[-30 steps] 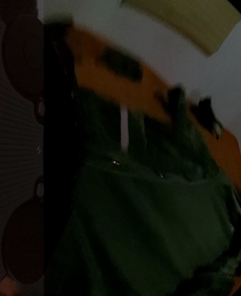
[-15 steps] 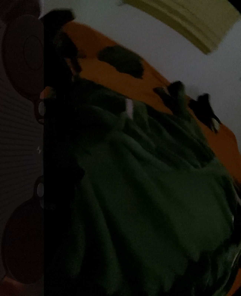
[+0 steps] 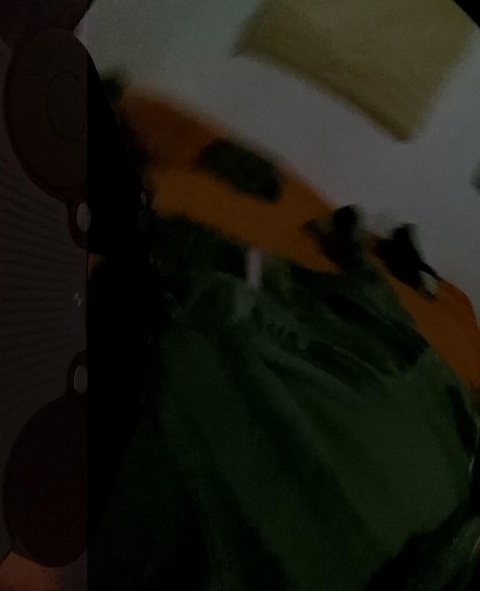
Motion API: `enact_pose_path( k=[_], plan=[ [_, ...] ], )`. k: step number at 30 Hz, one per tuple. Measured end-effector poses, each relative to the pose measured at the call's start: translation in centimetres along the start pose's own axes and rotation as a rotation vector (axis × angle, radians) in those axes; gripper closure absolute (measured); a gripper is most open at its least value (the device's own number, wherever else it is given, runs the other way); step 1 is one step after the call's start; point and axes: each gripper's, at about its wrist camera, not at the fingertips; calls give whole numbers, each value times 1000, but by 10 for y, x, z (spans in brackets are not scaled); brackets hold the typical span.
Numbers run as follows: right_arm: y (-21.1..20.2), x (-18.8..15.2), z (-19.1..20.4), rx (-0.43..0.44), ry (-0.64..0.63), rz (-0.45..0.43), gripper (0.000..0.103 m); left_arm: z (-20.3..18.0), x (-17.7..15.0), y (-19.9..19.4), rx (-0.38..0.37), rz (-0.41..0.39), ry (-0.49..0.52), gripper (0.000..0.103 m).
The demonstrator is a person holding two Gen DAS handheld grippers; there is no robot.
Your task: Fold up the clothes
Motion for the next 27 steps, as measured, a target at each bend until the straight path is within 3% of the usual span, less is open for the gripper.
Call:
enact_pose_path(
  k=[2, 5, 7, 8, 9, 12, 16, 20, 23, 25, 26, 27],
  plan=[
    [-19, -8, -9, -40, 68, -49, 97, -1, 2, -1, -6, -11, 3, 34],
    [-19, -21, -20, -175, 71, -22, 97, -4, 5, -3, -21, -53, 0, 35],
    [-12, -30, -26, -198, 86, 3, 97, -4, 7, -6, -53, -83, -16, 61],
    [-7, -33, -27, -198, 88, 12, 97, -4, 7, -7, -83, -92, -15, 85],
    [-2, -37, -26, -194, 88, 18, 97, -4, 7, -9, -106, -102, -8, 93],
    [10, -49, -21, -162, 105, 57, 97, -4, 4, -26, -156, -165, 9, 94],
    [15, -61, -12, -115, 90, 83, 97, 2, -8, -52, -164, -177, 30, 94],
    [13, -72, -24, -209, 102, 78, 97, -1, -27, -57, -159, -164, 103, 94],
    [13, -80, -35, -197, 163, 55, 97, -6, -34, -43, -126, -122, 116, 93],
    [16, -80, -33, -193, 146, 51, 97, -8, -32, -35, -105, -91, 102, 87],
    [17, -80, -31, -190, 136, 52, 94, -8, -29, -34, -98, -86, 89, 78],
    [17, -78, -30, -187, 130, 54, 91, -10, -26, -34, -89, -85, 84, 56]
  ],
)
Point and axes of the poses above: each gripper's, at about its wrist camera, not at the fingertips, and y roughly the way its jaws point, z to its left, x to its top, and after that the axes turned 15 degrees about -y, right-handed
